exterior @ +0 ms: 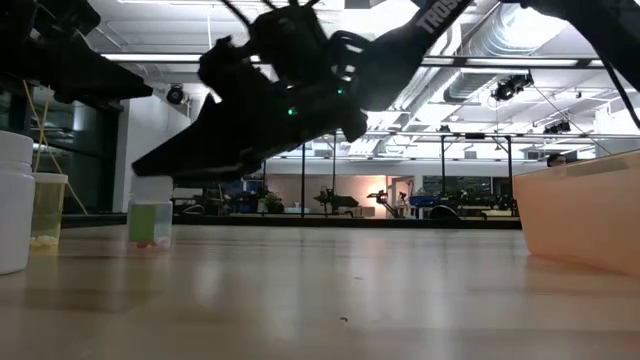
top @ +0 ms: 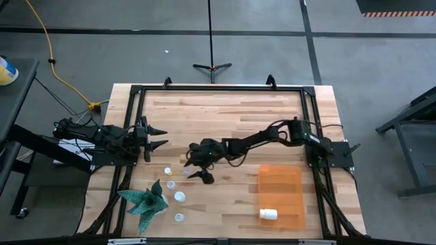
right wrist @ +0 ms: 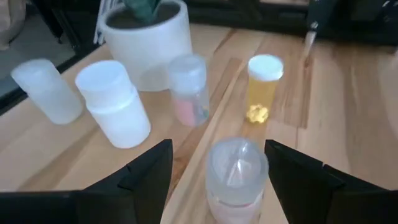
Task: Pick and place pill bottles into a basket
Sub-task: Put the top right transparent medicine bottle into the orange bin
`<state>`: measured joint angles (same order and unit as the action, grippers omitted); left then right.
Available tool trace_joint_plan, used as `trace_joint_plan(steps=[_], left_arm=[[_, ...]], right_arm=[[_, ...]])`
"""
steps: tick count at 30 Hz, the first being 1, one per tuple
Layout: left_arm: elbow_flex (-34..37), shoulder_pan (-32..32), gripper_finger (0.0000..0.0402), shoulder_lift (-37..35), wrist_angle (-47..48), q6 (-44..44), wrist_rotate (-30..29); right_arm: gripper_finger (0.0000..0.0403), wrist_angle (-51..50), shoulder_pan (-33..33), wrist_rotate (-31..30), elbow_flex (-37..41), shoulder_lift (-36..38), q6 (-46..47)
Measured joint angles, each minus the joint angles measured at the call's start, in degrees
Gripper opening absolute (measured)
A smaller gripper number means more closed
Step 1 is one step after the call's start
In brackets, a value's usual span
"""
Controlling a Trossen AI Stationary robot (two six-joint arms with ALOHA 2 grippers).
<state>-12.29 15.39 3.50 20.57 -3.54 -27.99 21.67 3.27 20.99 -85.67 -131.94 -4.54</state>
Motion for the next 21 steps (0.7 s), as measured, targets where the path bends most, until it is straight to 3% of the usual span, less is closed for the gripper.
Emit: trace_joint_plan(steps=[11,21], left_arm=[[0.0,0.0,0.0202,0.0,1.4,-1.3,0.0],[0.0,0.0,0.0202,0.0,1.6,-1.3,-0.1]], right_arm=[[0.0231,-3.9,0.2,-2.1,-1.7,-0.8,-0.6],[0.0121,-4.3,0.2,-2.4,-1.6,-0.8,-0.5]])
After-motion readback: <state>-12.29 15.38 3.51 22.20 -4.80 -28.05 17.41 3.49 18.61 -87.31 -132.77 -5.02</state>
